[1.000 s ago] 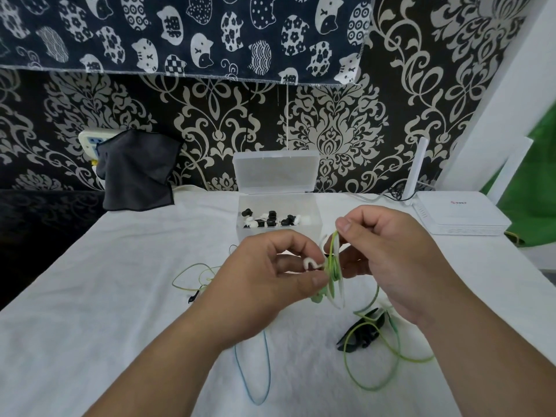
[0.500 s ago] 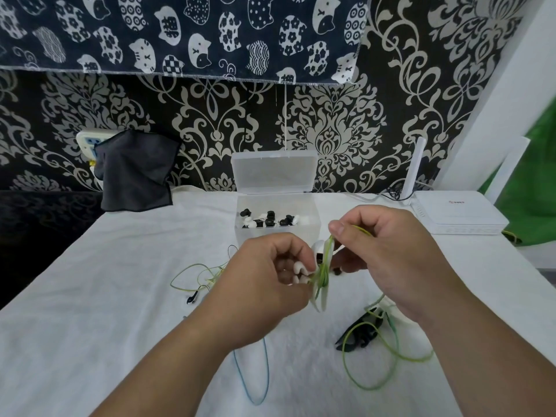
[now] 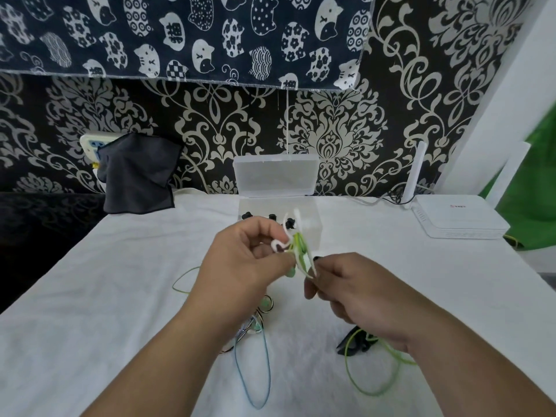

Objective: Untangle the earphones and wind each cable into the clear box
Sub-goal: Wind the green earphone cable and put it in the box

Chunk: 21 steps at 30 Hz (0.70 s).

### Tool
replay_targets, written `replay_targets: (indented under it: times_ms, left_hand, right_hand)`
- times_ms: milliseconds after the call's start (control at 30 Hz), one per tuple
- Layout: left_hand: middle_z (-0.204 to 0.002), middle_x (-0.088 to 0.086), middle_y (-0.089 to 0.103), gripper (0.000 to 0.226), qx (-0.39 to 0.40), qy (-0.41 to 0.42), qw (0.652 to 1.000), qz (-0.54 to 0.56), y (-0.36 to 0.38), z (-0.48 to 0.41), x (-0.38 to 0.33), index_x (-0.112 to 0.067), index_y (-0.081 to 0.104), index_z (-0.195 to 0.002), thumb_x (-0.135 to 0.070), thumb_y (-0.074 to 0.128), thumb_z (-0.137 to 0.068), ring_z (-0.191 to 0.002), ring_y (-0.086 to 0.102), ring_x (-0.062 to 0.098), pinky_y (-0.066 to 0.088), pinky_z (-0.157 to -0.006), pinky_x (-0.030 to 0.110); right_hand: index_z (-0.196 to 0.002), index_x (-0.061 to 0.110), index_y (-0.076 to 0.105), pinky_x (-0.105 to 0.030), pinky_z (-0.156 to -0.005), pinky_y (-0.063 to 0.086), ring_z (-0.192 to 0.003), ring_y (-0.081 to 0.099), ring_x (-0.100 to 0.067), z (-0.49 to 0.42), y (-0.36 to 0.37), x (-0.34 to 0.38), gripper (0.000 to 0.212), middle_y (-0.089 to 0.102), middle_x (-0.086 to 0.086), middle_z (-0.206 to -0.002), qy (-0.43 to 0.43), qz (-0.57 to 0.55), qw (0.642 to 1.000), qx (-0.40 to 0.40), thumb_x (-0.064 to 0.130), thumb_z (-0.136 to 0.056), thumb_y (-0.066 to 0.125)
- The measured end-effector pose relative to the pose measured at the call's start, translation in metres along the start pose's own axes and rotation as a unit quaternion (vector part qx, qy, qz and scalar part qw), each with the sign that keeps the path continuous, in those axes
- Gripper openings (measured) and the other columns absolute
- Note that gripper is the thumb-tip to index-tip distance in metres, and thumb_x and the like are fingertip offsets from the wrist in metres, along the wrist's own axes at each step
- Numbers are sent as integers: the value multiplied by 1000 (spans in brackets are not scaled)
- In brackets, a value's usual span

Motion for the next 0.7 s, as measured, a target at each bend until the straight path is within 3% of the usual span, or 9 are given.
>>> replay_targets:
  times_ms: [100,333,467,633,700]
  left_hand:
    - [-62,2,63,28,-29,-3,999,-15,-8,-3,1,-8,63,-78,20,65,-77,-55,59,14,49,-58,21]
    - [-60,-2,60,27,-44,-5,999,-29,-17,-6,1,-12,64,-74,15,71,-71,-52,56,10,48,-57,21]
    - [-58,-14,54,27,-45,18,986,-159,-11,-1,-1,-18,64,-72,8,71,-75,-50,45,7,38,-49,15]
    - [-65,-10,60,29,-14,56,957,-284,-7,0,-3,-25,62,-68,2,72,-73,-57,50,3,39,-53,9]
    - [-67,-13,62,29,15,55,953,-298,-3,2,-1,-26,62,-69,0,72,-73,-59,53,2,42,-55,11]
  right_hand:
    - [-80,22,70,-28,-50,21,-51,28,-14,2,6,5,35,40,3,-64,-14,-5,1000,23,31,-104,48]
    - [-82,22,74,-13,-48,27,-41,39,0,4,0,12,30,39,14,-52,-43,28,999,6,34,-101,54]
    - [-82,21,74,-20,-48,26,-47,30,-9,8,5,18,27,38,5,-58,-65,12,997,28,33,-99,57]
    - [-74,13,72,-25,-45,17,-49,22,-15,11,-16,26,30,33,-2,-57,-72,-120,989,-36,18,-99,56]
    - [-74,12,71,-26,-46,17,-51,21,-16,15,-23,32,30,32,-3,-57,-87,-100,990,-55,23,-99,58]
Point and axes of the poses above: each hand's wrist, its own z-axis away from the middle knuckle, its own y-axis out of the palm, x = y × z, the point moved 6 cm from there along -z, towards the middle knuckle
